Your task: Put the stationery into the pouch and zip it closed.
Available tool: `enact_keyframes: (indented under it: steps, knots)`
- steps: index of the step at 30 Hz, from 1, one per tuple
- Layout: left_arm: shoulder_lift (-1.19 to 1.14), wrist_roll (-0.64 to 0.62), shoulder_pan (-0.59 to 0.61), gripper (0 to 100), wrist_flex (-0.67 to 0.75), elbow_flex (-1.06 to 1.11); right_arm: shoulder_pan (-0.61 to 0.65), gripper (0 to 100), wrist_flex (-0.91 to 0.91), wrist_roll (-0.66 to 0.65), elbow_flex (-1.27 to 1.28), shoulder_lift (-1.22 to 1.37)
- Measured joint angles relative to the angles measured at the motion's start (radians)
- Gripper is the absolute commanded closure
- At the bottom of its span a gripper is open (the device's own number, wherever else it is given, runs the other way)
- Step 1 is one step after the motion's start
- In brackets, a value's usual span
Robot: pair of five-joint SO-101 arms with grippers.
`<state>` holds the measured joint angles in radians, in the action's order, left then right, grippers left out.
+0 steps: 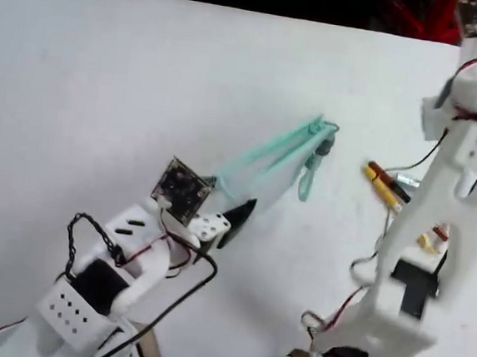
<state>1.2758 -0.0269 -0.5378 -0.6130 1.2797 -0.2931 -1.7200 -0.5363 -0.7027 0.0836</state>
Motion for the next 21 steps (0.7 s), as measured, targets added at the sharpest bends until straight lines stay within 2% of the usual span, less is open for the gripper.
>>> enact_keyframes:
  steps: [5,10,16,21]
  knots:
    - [0.0,-0.014,0.015,80,-0.014,-0.006,0.144,98.1,0.0,0.114,0.184,-0.321]
    - [0.0,-0.014,0.015,80,-0.014,-0.006,0.404,98.1,0.06,0.242,0.29,-0.555]
    - [0.0,-0.014,0.015,80,-0.014,-0.006,0.718,98.1,0.216,0.405,0.31,-0.683]
    - [0.0,-0.014,0.015,80,-0.014,-0.006,0.853,98.1,0.35,0.448,0.39,-0.707]
